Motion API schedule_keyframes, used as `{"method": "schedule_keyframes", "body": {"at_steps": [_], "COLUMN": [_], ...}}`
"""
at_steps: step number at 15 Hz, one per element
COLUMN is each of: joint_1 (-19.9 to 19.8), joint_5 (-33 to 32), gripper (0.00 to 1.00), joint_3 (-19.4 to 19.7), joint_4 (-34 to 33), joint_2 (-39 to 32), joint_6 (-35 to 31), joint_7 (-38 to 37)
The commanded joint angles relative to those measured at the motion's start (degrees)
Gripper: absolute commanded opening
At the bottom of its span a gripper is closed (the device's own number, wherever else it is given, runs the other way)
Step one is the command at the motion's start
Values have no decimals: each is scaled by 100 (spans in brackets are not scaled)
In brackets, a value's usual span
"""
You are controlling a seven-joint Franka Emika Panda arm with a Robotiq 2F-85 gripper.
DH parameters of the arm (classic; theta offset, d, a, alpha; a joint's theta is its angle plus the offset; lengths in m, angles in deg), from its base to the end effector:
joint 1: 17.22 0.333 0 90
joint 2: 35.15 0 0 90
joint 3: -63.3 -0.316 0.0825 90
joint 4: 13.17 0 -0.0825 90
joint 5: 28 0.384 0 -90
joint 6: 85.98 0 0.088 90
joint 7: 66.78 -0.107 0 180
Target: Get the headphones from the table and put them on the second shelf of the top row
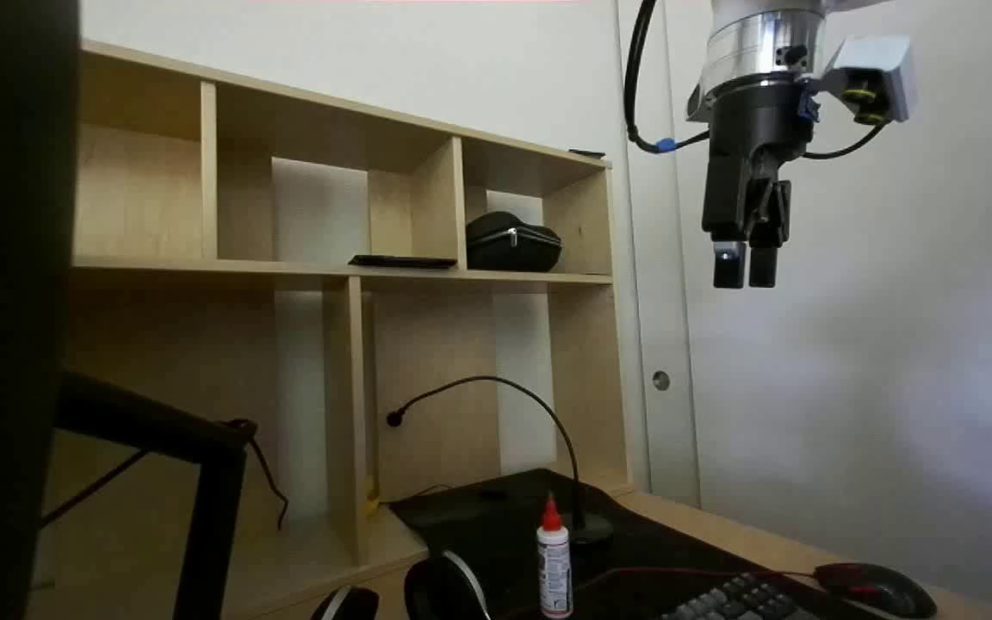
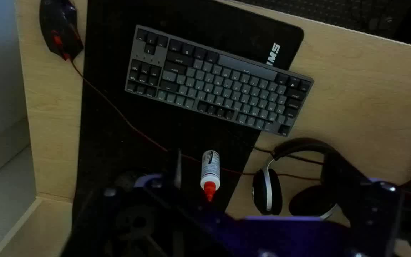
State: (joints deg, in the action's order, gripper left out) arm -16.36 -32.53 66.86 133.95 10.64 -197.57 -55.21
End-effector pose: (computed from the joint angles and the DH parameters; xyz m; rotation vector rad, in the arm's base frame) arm 0.3291 -0.0233 0.5278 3.0640 0.2953 0.2680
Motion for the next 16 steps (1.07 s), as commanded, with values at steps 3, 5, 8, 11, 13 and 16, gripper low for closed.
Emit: {"method": "schedule_keyframes", "body": {"at_steps": [3, 5, 8, 11, 13, 16], "joint_1": [18, 18, 211, 328, 337, 294], "joint_5": [-10, -10, 151, 141, 98, 92], "gripper": [100, 100, 100, 100, 100, 100], "joint_3": [12, 12, 163, 236, 239, 170], "joint_4": [-9, -9, -45, 11, -33, -27], "joint_2": [-2, -2, 12, 44, 22, 7], "joint_6": [9, 9, 208, 2, 133, 105], "joint_7": [-12, -12, 331, 637, 700, 539]}}
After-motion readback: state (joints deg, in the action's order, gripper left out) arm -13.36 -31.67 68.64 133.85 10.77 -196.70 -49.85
